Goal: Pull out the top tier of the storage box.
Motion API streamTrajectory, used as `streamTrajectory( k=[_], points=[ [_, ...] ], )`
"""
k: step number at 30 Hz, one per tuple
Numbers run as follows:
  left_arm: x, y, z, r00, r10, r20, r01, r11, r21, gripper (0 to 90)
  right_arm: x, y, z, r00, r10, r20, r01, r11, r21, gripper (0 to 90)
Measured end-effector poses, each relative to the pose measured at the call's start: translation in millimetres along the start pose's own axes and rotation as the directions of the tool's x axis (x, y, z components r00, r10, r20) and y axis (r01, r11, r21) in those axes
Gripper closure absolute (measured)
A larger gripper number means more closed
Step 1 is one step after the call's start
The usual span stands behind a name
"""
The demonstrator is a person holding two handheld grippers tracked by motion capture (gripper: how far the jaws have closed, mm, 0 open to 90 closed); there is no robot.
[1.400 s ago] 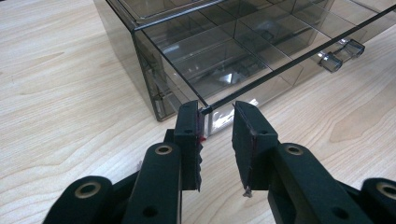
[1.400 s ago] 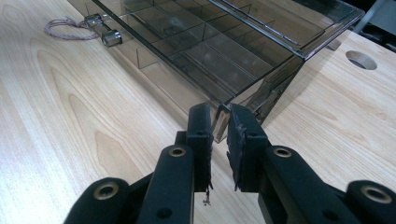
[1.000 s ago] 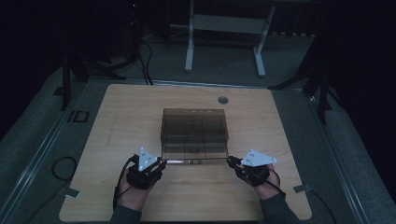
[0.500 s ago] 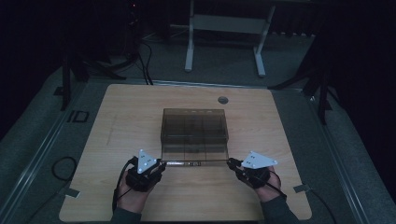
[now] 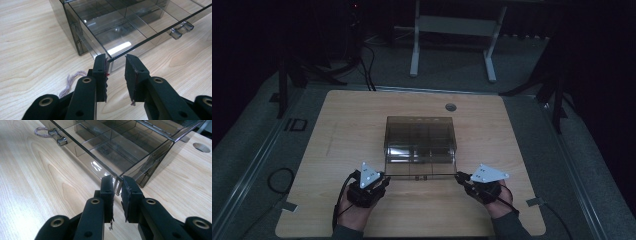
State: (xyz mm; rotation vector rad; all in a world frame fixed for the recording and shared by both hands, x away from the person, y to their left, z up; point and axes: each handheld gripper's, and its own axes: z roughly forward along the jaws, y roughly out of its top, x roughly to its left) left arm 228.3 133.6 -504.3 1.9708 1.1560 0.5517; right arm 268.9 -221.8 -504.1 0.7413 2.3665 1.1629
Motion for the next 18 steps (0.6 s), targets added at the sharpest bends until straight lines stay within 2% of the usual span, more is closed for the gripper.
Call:
streamTrajectory(
  k=[7,18],
  points=[
    [1.2,-1.3,-0.6,0.9999,-0.010,0.007,0.010,0.9999,-0.006,70.8,0.1,-1.3,-0.2,0.9998,0.000,-0.017,0.000,1.000,-0.001,80.0],
    [3.9,-3.3,-7.2,0.9996,-0.005,0.030,0.006,0.9993,-0.038,61.9,-0.3,-4.0,2.1,0.9996,0.010,-0.026,-0.010,1.000,-0.002,70.1]
  ],
)
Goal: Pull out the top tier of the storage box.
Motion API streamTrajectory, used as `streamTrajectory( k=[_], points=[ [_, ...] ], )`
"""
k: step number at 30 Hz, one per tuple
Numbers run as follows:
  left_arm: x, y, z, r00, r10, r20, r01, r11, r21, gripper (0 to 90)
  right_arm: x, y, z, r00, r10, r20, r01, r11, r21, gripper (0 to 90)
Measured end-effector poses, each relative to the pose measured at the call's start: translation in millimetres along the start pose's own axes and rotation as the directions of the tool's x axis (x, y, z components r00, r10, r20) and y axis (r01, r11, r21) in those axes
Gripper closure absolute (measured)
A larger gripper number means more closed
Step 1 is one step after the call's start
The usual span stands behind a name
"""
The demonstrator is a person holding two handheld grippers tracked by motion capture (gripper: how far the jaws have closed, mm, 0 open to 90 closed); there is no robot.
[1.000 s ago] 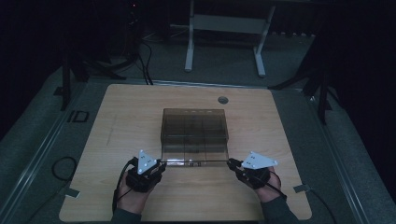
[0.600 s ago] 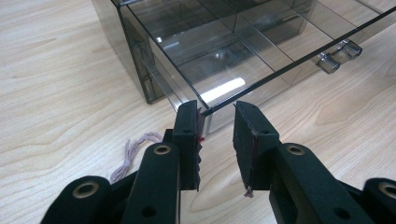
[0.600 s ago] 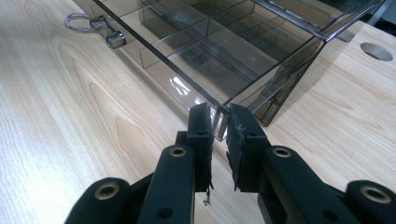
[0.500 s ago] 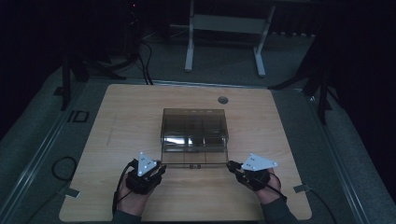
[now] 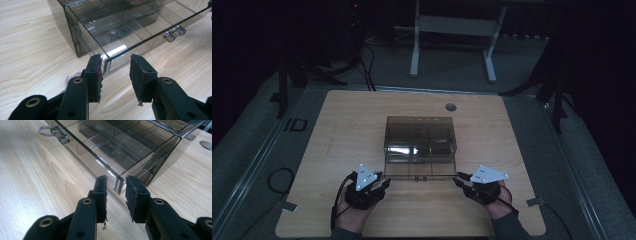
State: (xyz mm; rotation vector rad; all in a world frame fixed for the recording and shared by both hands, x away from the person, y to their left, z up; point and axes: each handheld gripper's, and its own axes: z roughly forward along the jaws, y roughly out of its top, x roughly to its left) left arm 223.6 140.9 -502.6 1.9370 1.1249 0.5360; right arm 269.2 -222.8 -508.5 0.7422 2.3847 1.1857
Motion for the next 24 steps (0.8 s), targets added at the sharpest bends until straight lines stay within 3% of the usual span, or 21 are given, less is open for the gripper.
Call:
streamTrajectory(
  k=[24],
  points=[
    [23.7,-2.9,-17.5,0.9971,-0.064,0.040,0.066,0.9972,-0.036,60.2,-9.1,-12.9,-4.7,0.9993,0.035,0.008,-0.035,0.999,0.010,62.6]
  ],
)
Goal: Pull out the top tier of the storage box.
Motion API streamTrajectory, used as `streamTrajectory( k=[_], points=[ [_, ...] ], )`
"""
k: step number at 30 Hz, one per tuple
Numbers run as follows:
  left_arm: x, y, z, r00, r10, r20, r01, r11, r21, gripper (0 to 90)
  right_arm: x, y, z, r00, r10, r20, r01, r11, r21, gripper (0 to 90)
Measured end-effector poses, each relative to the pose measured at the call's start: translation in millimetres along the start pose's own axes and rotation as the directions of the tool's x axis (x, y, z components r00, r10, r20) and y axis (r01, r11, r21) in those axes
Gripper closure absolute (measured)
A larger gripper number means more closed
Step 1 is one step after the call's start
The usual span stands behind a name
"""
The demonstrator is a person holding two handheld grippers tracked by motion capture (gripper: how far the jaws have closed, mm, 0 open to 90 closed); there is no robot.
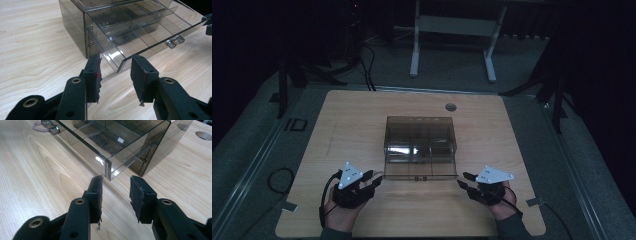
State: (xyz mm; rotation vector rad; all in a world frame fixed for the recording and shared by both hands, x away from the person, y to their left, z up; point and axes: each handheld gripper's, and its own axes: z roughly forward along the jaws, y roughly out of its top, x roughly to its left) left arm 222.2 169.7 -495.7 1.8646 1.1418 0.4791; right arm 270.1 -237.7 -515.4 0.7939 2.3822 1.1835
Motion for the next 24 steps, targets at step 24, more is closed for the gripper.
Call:
streamTrajectory(
  k=[24],
  points=[
    [22.5,1.4,-1.9,1.0000,-0.002,0.000,0.002,0.9972,0.075,58.6,-7.9,-11.0,7.5,0.9997,0.021,0.011,-0.022,0.999,0.030,62.2]
  ],
)
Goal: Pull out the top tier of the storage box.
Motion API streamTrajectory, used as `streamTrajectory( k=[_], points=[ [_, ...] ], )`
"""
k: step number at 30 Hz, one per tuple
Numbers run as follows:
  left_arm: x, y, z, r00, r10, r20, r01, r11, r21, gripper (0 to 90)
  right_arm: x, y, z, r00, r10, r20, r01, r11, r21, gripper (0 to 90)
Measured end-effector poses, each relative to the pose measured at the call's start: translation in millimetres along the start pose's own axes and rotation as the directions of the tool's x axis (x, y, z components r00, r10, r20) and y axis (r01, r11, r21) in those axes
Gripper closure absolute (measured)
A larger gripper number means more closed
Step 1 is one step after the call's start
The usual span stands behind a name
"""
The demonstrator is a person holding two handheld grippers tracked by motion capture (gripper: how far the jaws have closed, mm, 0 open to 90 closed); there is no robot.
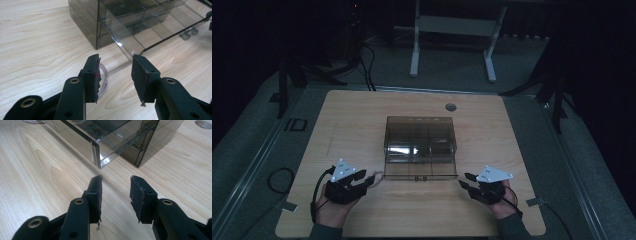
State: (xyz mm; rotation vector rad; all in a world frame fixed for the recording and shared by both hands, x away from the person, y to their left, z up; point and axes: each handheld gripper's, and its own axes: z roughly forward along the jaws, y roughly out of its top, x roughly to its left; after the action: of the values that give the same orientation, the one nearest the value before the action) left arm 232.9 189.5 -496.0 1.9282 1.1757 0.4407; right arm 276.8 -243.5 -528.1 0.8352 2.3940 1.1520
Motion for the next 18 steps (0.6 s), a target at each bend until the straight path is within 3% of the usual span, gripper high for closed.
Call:
streamTrajectory(
  k=[5,18],
  points=[
    [3.9,3.3,2.3,0.9980,0.058,-0.024,-0.057,0.9970,0.053,58.3,-0.7,-1.1,1.4,1.0000,0.003,0.002,-0.003,1.000,0.003,62.2],
    [20.2,-2.3,13.4,0.9970,0.077,-0.013,-0.074,0.9858,0.151,56.2,-2.8,-2.0,6.4,0.9999,0.011,0.002,-0.011,1.000,0.017,62.1]
  ],
)
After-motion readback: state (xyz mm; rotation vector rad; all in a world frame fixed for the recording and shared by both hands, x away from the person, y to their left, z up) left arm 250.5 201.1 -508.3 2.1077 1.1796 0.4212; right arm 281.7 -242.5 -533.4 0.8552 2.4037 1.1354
